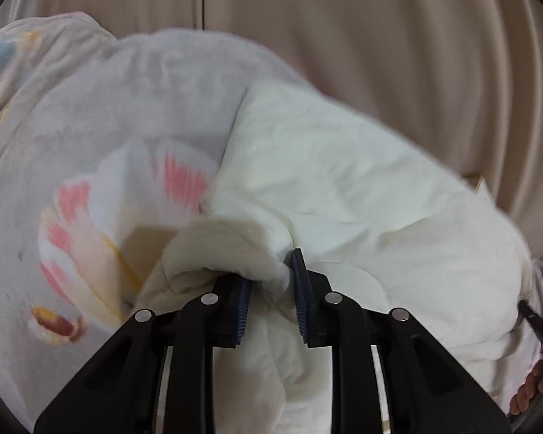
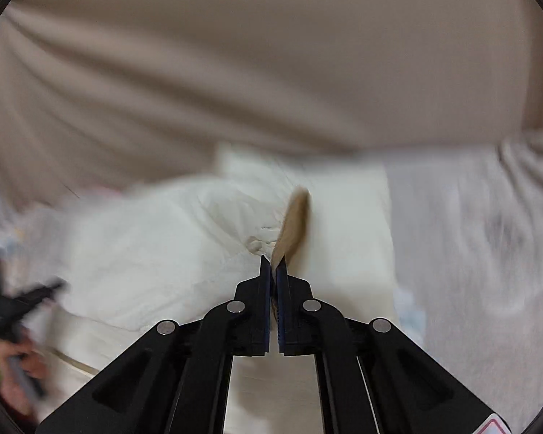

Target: Fold large clothes

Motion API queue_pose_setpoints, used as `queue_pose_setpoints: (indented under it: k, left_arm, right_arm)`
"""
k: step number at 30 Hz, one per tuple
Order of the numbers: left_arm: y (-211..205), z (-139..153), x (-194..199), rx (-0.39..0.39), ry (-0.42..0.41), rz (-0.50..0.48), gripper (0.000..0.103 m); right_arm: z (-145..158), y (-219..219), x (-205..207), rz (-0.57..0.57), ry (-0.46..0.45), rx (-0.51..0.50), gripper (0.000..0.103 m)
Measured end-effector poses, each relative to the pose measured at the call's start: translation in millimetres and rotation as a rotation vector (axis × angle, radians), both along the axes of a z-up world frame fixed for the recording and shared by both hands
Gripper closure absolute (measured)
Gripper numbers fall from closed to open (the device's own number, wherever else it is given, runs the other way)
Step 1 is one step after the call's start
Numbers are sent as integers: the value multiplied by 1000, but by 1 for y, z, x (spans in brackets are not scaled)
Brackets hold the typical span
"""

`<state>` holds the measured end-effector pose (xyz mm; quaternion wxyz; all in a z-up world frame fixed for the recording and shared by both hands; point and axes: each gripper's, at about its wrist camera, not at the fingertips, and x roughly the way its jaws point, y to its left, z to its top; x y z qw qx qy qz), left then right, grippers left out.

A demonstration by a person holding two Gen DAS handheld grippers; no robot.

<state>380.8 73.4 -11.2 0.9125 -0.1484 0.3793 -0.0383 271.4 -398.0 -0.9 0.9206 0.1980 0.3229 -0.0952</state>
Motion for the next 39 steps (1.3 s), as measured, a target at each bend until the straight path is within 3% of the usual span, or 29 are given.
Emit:
queue_pose_setpoints:
  k: [3,6,9,11,13,14,15,16,18,19,20,22,26,30,31,32,33,34,35,36,39]
  left_arm:
    - [-3,-7,-8,64,-27,8,82]
    - [-3,-10,-14,74,-37,4,81]
    - [-3,-11,-14,71,-39,0,79]
    - [1,-9,-18,75,-40,-5,76]
    - [6,-3,-28,64,-37,-12,68]
    - [12,0,-35,50,-38,-23,58]
    - [20,6,-47,34,-35,-34,40]
    - [28,12,-60,26,-37,-39,31]
    - [46,22,-88,21,-47,-48,13]
    - [55,25,-101,26,-41,-53,11]
    - [67,26,-120,27,-21,-62,9]
    - [85,19,-146,10,40,-84,8]
    - [113,-14,-196,-94,190,-136,8]
    - [108,-40,-223,-79,244,-181,15]
    - [103,-40,-230,-39,221,-179,21]
    - [97,-38,-234,-20,205,-202,36]
    - [94,-37,-236,-22,209,-214,50]
    - [91,-34,-240,-25,206,-214,57]
    - [88,-31,-243,-21,202,-221,73]
    - [86,-25,-246,1,195,-221,82]
    - [89,-5,-259,-6,154,-235,86]
  right_arm:
    - [11,7,-14,-11,-101,2,101]
    - [24,-1,-34,3,-245,40,101]
    - [-17,-20,-8,3,-59,102,101]
    - [-18,-23,-20,-10,-86,136,101]
    - [-5,-24,-41,-22,-100,164,92]
    - [1,-22,-55,-17,-111,157,89]
    - [7,-19,-68,-10,-112,134,89]
    - [11,-17,-83,5,-100,101,86]
    - [15,-4,-123,40,-60,48,69]
    - [14,-1,-145,57,-37,30,54]
    - [11,6,-166,69,-19,19,47]
    - [-1,10,-205,94,20,23,43]
    - [-39,21,-270,116,94,124,38]
    - [-75,26,-290,119,112,289,38]
    - [-79,27,-290,111,108,309,37]
    - [-80,27,-289,99,92,314,38]
    - [-78,30,-288,108,85,313,43]
    - [-77,33,-285,129,87,329,72]
    - [-77,36,-286,141,83,355,93]
    - [-74,39,-285,133,76,370,95]
    - [-49,50,-299,110,36,294,98]
